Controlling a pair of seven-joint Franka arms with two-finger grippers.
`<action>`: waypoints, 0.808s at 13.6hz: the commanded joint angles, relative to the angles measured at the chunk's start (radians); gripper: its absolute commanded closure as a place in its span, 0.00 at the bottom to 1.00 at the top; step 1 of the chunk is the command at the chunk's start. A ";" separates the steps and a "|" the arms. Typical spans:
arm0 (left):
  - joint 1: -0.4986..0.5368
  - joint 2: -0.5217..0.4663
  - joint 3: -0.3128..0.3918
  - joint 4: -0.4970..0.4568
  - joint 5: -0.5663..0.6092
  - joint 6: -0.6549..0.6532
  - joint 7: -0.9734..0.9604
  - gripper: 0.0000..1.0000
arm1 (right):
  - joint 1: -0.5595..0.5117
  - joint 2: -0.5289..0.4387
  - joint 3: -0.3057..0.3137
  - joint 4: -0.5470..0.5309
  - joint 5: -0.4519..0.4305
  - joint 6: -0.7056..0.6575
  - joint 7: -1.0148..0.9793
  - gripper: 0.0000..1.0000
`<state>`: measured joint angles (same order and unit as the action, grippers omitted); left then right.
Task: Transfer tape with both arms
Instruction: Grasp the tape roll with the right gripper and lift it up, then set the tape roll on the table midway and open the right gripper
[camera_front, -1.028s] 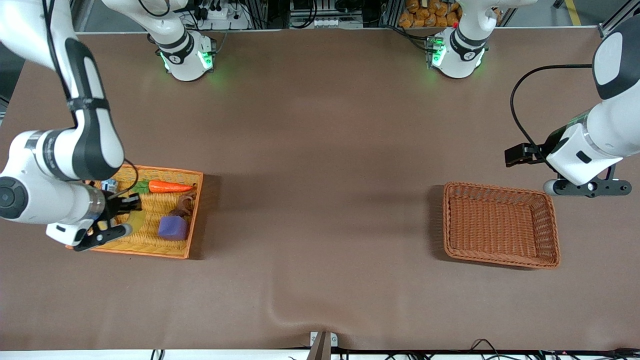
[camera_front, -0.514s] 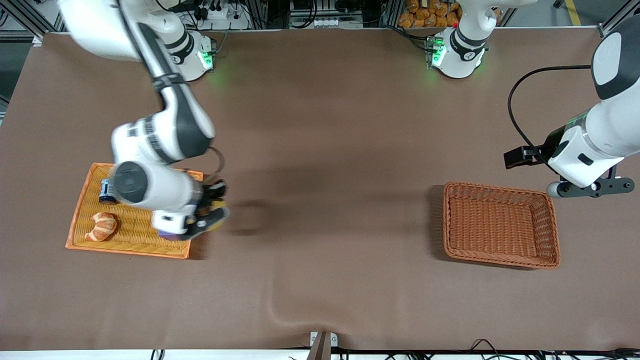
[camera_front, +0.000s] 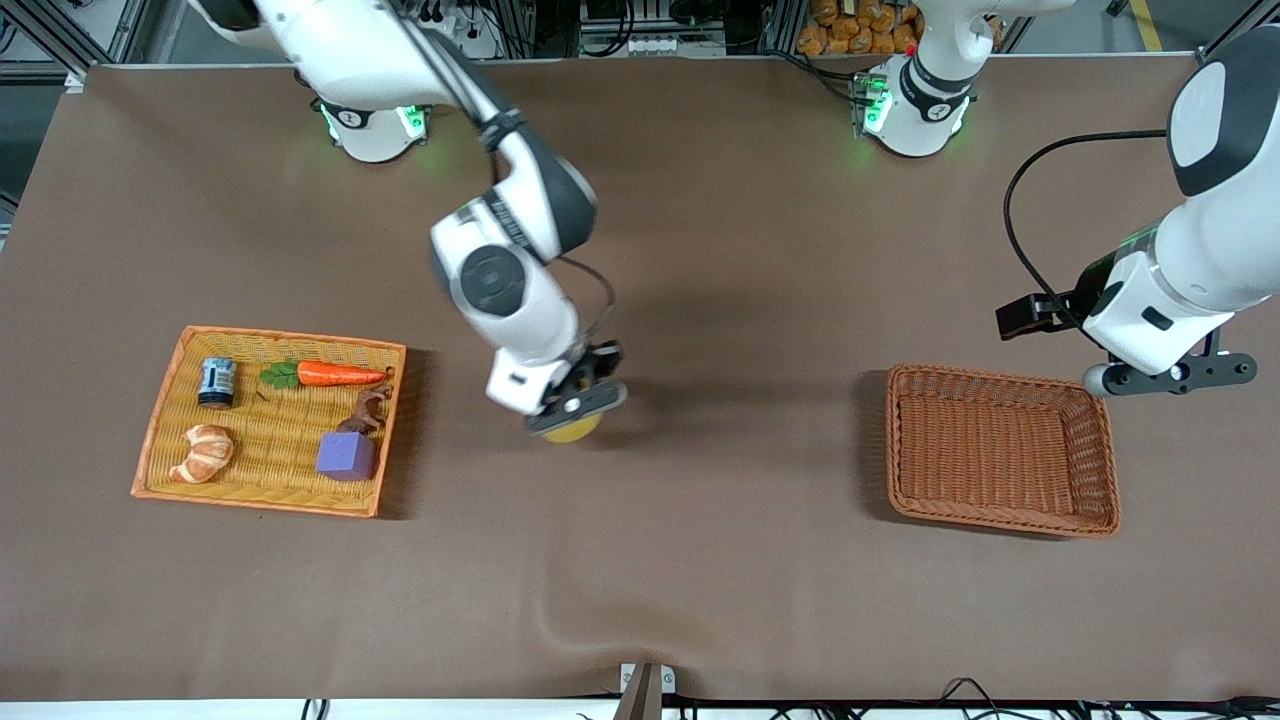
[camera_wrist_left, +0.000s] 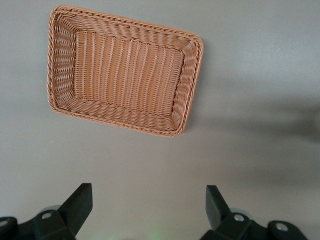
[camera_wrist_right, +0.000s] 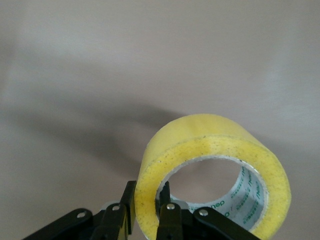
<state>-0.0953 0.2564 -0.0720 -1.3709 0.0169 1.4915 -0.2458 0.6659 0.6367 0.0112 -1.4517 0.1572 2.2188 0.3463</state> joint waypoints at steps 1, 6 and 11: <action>-0.027 -0.005 -0.015 -0.005 0.003 0.006 -0.035 0.00 | 0.072 0.040 -0.011 0.031 0.018 0.074 0.199 0.91; -0.038 0.009 -0.014 0.007 0.008 0.015 -0.083 0.00 | 0.077 0.026 -0.013 0.046 0.098 0.073 0.427 0.00; -0.035 0.011 -0.011 0.009 0.008 0.046 -0.079 0.00 | -0.161 -0.067 -0.016 0.048 0.098 -0.158 0.014 0.00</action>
<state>-0.1210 0.2647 -0.0815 -1.3723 0.0169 1.5305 -0.3176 0.6074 0.6266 -0.0234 -1.3885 0.2341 2.1668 0.5224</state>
